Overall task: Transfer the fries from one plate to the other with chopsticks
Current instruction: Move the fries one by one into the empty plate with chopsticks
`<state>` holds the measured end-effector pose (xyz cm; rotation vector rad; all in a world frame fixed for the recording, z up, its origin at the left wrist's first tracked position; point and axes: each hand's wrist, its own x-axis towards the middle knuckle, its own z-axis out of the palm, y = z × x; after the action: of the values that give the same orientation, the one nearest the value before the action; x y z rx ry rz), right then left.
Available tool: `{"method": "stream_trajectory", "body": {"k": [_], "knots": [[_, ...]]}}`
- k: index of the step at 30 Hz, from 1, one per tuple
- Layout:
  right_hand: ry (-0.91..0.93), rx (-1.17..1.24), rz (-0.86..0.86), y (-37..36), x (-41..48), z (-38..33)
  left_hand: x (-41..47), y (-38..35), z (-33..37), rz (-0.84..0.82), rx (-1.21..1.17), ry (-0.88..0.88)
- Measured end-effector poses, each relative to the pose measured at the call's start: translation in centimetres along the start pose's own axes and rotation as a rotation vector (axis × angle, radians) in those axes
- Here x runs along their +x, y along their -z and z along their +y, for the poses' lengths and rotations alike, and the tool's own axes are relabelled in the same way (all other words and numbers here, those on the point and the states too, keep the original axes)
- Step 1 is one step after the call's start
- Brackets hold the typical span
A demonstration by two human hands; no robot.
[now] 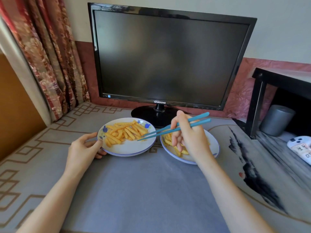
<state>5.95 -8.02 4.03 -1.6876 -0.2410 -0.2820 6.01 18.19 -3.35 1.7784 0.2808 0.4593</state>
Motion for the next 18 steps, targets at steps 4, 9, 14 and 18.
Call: {"method": "stream_trajectory", "body": {"k": [4,9,14,18], "knots": [[-0.006,-0.016,0.013,-0.44,0.00,0.38,0.15,-0.04,-0.08,-0.007,0.004,-0.002],[0.005,-0.032,0.047,-0.75,-0.08,0.51,0.27,0.05,-0.25,-0.014,0.006,0.004],[0.020,-0.025,0.067,-0.29,-0.35,0.53,0.24,-0.04,-0.18,-0.022,0.003,0.009],[0.013,-0.034,0.067,-0.38,-0.46,0.81,0.11,-0.14,0.03,-0.026,-0.006,0.006]]}}
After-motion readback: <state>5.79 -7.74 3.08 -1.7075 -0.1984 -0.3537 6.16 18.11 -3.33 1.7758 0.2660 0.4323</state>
